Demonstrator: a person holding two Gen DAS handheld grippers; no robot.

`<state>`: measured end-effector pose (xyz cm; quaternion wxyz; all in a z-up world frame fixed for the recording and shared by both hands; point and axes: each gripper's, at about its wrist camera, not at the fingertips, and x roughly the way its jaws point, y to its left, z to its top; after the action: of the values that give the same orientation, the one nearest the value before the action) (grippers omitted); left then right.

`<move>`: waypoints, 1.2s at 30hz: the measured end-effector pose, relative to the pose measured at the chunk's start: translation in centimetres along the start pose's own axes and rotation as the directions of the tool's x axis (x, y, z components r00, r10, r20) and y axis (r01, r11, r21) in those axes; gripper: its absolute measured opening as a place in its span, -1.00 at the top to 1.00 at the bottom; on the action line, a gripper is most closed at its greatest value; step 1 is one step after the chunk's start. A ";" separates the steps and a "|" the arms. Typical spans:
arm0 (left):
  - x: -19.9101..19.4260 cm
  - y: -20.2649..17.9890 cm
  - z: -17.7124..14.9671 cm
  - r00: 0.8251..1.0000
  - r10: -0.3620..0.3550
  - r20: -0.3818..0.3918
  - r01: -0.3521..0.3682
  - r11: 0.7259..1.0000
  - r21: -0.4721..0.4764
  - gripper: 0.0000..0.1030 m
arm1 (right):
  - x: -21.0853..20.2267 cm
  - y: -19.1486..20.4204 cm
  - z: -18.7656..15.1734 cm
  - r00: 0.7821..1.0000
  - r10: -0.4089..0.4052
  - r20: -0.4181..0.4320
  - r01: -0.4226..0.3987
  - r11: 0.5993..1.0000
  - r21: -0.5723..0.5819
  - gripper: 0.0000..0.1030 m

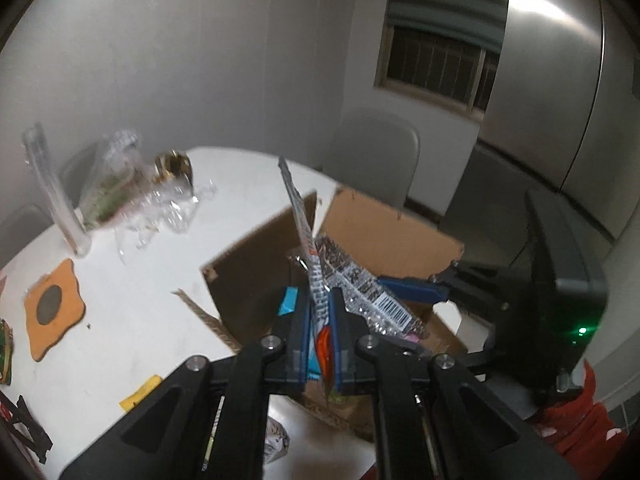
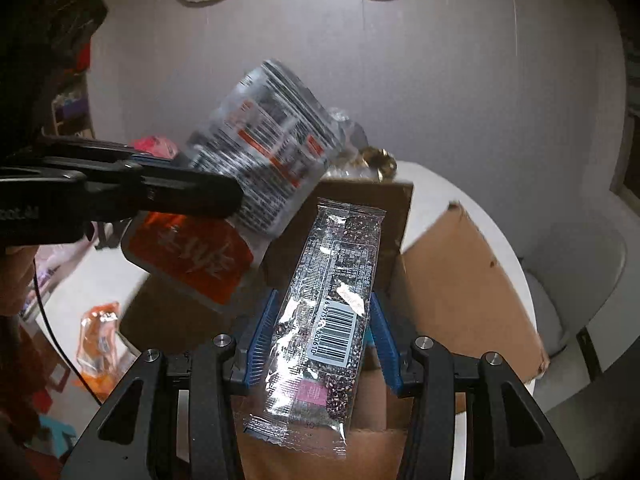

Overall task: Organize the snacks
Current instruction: 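Lower both packs into the cardboard box and open both tools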

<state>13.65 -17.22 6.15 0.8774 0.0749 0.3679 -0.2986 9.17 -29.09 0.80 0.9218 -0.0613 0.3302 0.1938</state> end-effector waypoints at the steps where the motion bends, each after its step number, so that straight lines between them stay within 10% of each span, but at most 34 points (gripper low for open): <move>1: 0.6 0.0 0.0 1.000 0.002 -0.015 -0.002 1.000 0.003 0.87 | 0.2 -0.2 -0.2 1.000 -0.006 -0.013 0.006 1.000 -0.003 0.18; 21: 4.5 -0.1 -0.5 0.992 0.042 -0.118 -0.038 0.999 0.033 0.83 | 4.9 -0.7 0.3 0.994 0.004 -0.109 -0.007 1.000 -0.025 0.19; 28: 1.6 -1.0 -1.2 0.998 0.059 -0.030 -0.057 0.997 0.055 -0.50 | 3.9 -0.9 0.5 0.996 0.031 -0.079 -0.031 1.000 -0.004 -0.21; 36: -2.2 -0.2 -2.8 0.997 0.061 0.051 -0.064 0.997 0.042 -0.61 | 0.4 0.0 -0.1 1.000 0.010 -0.025 -0.010 1.000 -0.014 -0.23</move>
<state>10.63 -15.37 5.68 0.8934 0.0978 0.3369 -0.2807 9.42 -28.99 0.51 0.9161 -0.0685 0.3407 0.2001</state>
